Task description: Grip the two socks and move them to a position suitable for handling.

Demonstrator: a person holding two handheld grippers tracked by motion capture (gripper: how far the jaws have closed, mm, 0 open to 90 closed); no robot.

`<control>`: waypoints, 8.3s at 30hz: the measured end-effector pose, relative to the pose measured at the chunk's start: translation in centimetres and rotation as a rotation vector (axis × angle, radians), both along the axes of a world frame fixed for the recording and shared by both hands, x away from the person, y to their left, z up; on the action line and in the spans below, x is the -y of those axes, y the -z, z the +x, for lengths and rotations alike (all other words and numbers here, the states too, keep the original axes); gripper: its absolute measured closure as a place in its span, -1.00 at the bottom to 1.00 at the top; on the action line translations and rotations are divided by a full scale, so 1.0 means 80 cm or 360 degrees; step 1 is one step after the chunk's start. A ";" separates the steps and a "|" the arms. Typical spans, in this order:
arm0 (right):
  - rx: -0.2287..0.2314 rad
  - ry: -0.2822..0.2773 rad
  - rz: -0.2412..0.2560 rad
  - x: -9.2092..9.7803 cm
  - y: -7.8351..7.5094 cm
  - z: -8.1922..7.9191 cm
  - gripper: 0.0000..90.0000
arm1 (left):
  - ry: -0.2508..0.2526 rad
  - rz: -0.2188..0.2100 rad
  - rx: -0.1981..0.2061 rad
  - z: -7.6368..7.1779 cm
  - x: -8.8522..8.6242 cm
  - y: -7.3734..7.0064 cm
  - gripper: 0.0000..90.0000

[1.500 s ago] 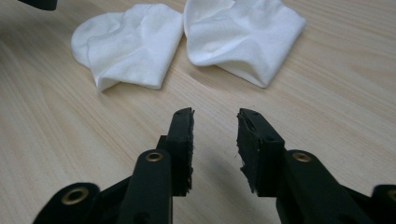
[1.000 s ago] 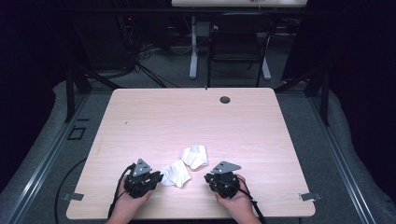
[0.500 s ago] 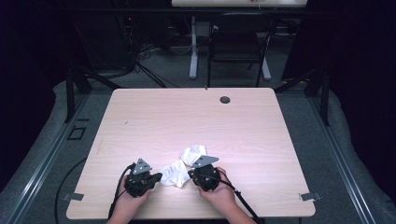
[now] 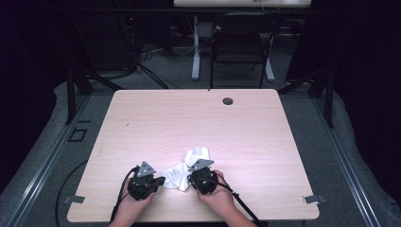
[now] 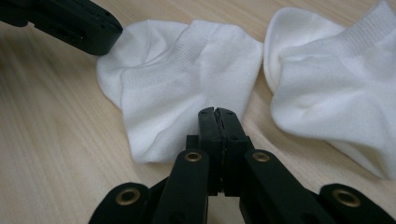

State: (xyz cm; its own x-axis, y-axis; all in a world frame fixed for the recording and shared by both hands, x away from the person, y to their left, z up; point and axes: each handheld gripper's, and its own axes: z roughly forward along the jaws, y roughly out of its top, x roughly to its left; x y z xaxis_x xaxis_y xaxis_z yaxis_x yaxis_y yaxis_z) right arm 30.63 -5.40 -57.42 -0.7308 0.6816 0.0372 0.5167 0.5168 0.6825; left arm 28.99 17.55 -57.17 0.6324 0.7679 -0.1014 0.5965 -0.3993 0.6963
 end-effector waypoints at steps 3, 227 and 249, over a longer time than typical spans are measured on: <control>-0.0021 0.0010 0.0014 0.003 0.000 -0.005 1.00 | 0.0022 0.0017 -0.0007 -0.002 0.005 0.002 1.00; -0.0083 0.0173 0.0106 0.094 -0.018 -0.063 0.73 | 0.0258 -0.0046 -0.0108 -0.041 0.028 -0.004 0.78; 0.0114 0.0089 -0.0126 0.019 -0.030 0.019 0.39 | 0.0107 -0.0151 -0.0038 -0.020 -0.001 -0.013 0.21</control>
State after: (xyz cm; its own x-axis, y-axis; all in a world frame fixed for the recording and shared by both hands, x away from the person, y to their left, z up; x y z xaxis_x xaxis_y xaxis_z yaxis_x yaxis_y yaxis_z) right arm 32.13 -6.90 -55.00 -0.6904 0.7201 -0.0694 0.4975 0.5423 0.6771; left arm 27.40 17.62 -56.16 0.6789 0.7099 -0.1872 0.5872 -0.3721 0.7188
